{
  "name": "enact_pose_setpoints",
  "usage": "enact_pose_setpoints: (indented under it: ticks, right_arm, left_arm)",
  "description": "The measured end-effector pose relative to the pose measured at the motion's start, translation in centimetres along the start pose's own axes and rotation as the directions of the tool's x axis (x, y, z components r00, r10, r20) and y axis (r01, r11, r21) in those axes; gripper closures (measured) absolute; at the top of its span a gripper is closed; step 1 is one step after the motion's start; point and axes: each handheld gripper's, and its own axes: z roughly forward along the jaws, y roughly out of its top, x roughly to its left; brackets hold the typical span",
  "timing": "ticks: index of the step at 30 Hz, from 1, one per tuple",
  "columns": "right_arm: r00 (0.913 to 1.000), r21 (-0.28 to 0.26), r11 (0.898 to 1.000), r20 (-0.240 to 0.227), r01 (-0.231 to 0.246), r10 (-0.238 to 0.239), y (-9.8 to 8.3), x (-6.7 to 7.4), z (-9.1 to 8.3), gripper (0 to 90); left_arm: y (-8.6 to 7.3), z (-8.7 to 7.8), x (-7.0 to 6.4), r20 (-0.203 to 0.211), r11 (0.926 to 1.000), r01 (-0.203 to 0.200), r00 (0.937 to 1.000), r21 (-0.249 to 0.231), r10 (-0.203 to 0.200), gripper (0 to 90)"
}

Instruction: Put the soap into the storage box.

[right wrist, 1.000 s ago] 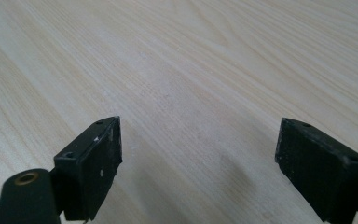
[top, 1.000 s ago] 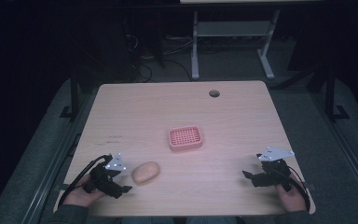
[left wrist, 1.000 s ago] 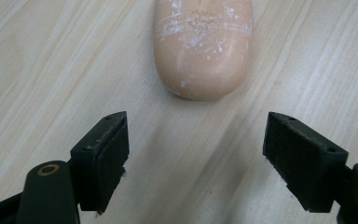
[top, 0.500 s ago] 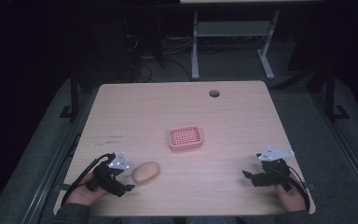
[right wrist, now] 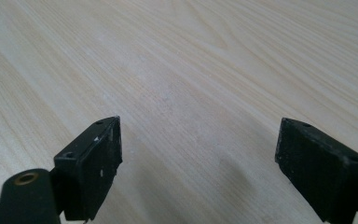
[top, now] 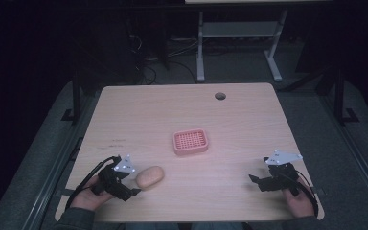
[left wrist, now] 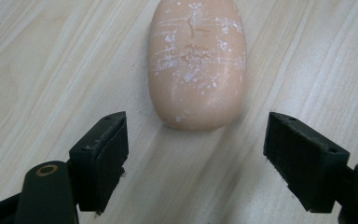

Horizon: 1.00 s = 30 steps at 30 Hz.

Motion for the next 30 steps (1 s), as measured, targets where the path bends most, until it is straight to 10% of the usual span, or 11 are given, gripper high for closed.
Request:
enact_pose_setpoints:
  ticks: [30]
  right_arm:
    - [1.0000,-0.008,1.000,0.001,0.005,-0.005,0.2,0.1,0.0,14.1]
  left_arm:
    - [1.6,0.8,0.3,0.016,0.9997,-0.024,0.9996,-0.003,0.024,21.8]
